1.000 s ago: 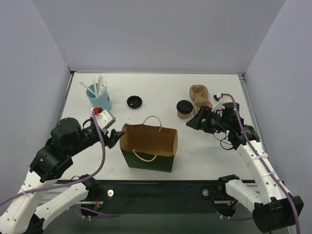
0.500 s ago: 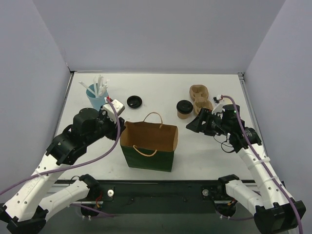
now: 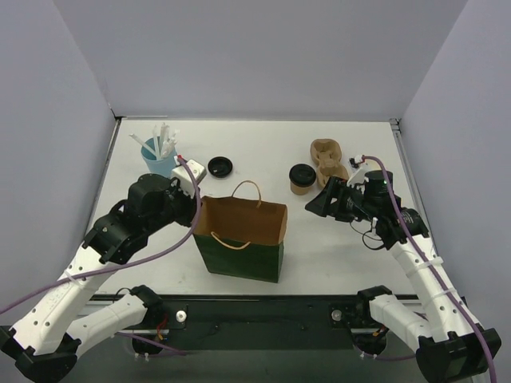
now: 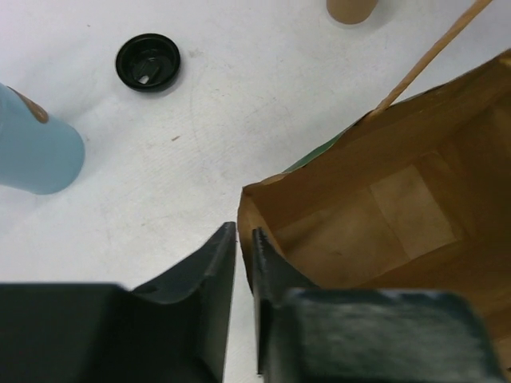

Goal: Pack the takeout coffee

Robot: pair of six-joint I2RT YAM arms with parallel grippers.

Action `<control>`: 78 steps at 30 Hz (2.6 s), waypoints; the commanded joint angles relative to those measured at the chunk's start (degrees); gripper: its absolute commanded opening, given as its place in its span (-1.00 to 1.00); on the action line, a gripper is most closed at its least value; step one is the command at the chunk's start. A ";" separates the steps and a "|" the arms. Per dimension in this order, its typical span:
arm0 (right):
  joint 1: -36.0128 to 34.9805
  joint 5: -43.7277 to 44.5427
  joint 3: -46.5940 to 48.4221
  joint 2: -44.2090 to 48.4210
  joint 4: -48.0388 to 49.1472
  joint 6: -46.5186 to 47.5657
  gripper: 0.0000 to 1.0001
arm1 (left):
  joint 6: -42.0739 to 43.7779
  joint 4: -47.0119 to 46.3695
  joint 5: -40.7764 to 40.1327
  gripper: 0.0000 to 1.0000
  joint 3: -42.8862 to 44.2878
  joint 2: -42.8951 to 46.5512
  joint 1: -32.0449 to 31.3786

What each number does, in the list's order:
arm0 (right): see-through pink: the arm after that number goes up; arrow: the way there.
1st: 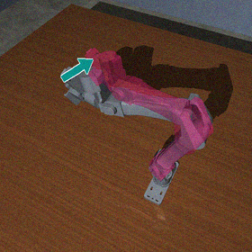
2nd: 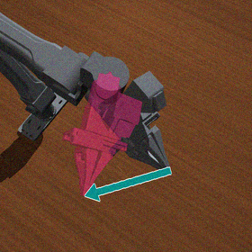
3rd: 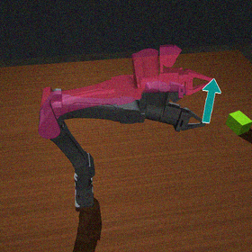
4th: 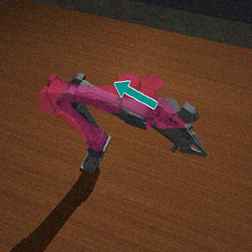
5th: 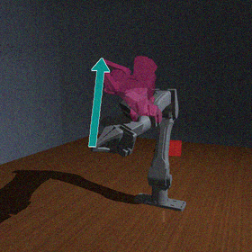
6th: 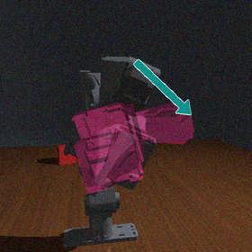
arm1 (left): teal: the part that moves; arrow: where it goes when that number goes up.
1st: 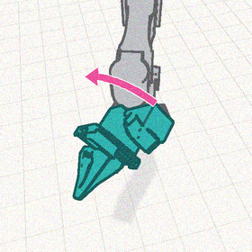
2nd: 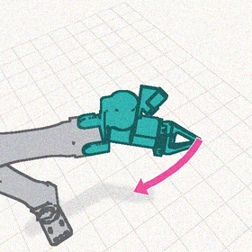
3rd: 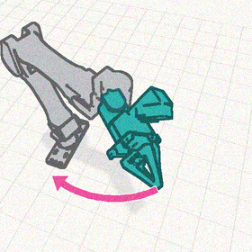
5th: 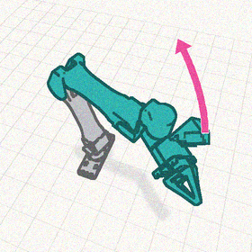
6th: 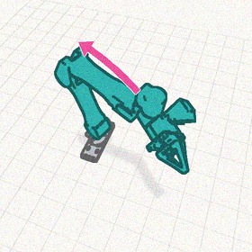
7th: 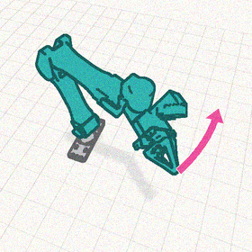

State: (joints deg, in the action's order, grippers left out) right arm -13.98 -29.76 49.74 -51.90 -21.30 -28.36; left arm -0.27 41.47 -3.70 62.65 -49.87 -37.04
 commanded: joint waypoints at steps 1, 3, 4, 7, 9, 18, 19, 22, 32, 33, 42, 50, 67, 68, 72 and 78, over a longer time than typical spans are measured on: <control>-0.35 1.10 2.21 -0.74 -0.50 0.67 0.27 | -4.73 -3.50 3.70 -0.78 0.19 1.35 -0.14; -0.35 1.37 2.56 -0.92 -0.50 0.85 0.27 | -6.66 -4.29 2.48 -1.00 0.10 1.09 -0.05; -0.26 1.89 2.65 -1.10 -0.50 0.85 0.27 | -7.54 -4.38 1.43 -1.00 0.01 0.91 -0.05; -0.35 3.38 3.26 -1.01 -0.50 1.11 0.27 | -11.06 -5.17 -3.67 -1.00 -0.07 0.03 -0.14; -0.35 4.00 3.44 -0.92 -0.50 1.38 0.27 | -13.16 -6.22 -6.04 -1.00 -0.60 -0.06 -0.14; -0.26 9.98 3.96 -1.71 -1.73 2.61 0.27 | -19.58 -6.50 -15.54 -1.00 -1.13 -0.76 -0.14; -0.43 10.50 4.75 -1.97 -1.90 2.69 0.27 | -19.94 -6.32 -16.33 -1.00 -1.22 -1.02 -0.14; -0.35 12.79 6.24 -3.12 -2.34 2.87 0.26 | -21.35 -6.05 -17.92 -1.00 -1.39 -1.64 -0.14; -0.17 19.29 11.16 -8.12 -3.49 5.77 0.26 | -19.16 -4.82 -17.56 0.06 2.29 -0.41 -0.14; 0.00 20.00 11.96 -10.04 -3.49 6.99 0.26 | -18.28 -4.82 -17.83 0.14 2.73 -0.06 -0.14; 6.85 24.31 26.79 -29.12 -3.31 15.77 0.28 | -11.87 -4.04 -10.98 0.71 4.50 3.64 0.03; 10.55 21.07 37.44 -45.99 -5.77 21.68 0.29 | -6.76 -5.96 -13.96 0.81 -6.74 11.36 0.12; 9.93 22.90 50.72 -63.32 -7.18 22.03 0.16 | -6.32 -14.22 -12.29 0.81 -20.11 23.67 0.39; 9.93 23.16 50.90 -63.41 -7.18 21.94 0.16 | -6.58 -14.66 -11.86 0.80 -19.85 24.20 0.47; 9.76 23.34 50.99 -63.85 -7.09 22.21 0.18 | -8.42 -14.40 -8.52 0.81 -15.90 23.24 0.47; 9.50 23.87 50.90 -63.77 -7.09 22.29 0.21 | -7.21 -12.74 -9.83 0.81 -9.32 18.58 0.39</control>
State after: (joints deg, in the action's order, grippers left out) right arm -3.95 -7.57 98.59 -115.24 -27.24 -6.11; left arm -7.99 30.28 -13.45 47.64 -28.93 -36.95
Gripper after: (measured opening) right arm 0.601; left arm 0.904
